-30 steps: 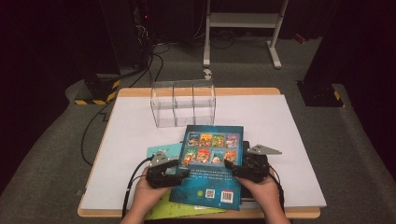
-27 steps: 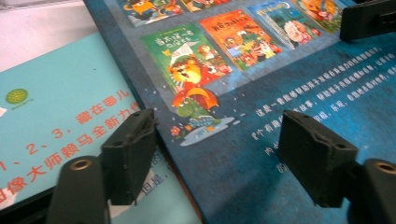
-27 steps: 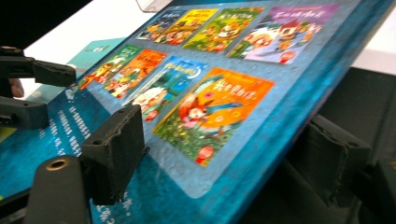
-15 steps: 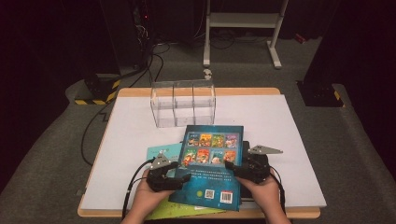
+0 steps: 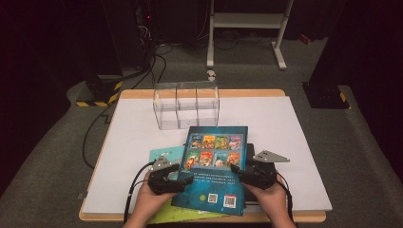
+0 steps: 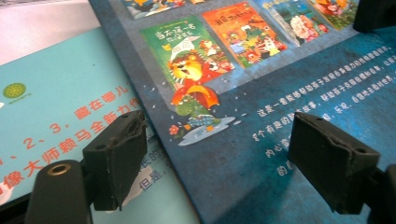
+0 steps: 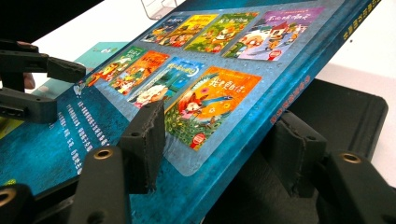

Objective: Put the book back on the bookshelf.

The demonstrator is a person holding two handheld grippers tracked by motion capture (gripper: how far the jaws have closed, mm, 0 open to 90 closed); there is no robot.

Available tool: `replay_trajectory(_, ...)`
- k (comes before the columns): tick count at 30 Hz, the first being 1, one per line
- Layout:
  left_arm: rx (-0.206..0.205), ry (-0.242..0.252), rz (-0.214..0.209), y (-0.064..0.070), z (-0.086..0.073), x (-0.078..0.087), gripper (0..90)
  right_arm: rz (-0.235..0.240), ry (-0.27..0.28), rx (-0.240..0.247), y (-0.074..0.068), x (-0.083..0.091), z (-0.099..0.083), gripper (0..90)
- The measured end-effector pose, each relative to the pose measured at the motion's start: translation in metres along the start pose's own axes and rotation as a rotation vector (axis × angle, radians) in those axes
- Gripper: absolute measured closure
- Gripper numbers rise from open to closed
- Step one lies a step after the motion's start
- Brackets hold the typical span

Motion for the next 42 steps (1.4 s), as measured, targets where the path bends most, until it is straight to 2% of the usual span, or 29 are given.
replay_trajectory(7,0.045,0.003,-0.037,-0.004,0.001,0.002,16.9,-0.017,0.024,0.047,-0.007,0.006,0.005,40.5)
replay_trajectory(16,0.135,0.004,-0.127,-0.007,0.003,0.004,14.4,-0.036,0.067,0.128,-0.023,0.014,0.015,40.6)
replay_trajectory(19,0.147,0.004,-0.144,-0.007,0.003,0.005,14.7,-0.045,0.078,0.145,-0.026,0.017,0.017,40.6)
replay_trajectory(26,0.161,0.000,-0.211,0.000,0.003,0.003,13.7,-0.048,0.101,0.178,-0.032,0.021,0.020,40.7)
replay_trajectory(30,0.155,0.007,-0.215,0.001,0.003,0.004,14.7,-0.048,0.106,0.179,-0.033,0.021,0.021,40.6)
replay_trajectory(35,0.138,0.028,-0.195,0.001,0.006,0.009,17.2,-0.033,0.115,0.154,-0.031,0.020,0.021,40.4)
replay_trajectory(39,0.122,0.061,-0.167,0.001,0.010,0.013,20.5,-0.030,0.099,0.138,-0.030,0.018,0.024,40.3)
replay_trajectory(42,0.116,0.102,-0.153,-0.002,0.016,0.020,24.7,-0.036,0.104,0.150,-0.030,0.017,0.032,40.9)
Point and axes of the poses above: each handheld gripper's, and its own axes: x roughly backward along the jaws, z roughly out of its top, y roughly to its right, the point moved 6 cm from there along -x, roughly forward along the jaws, and after that the axes turned 10 degrees about x, right-handed, at the moved point
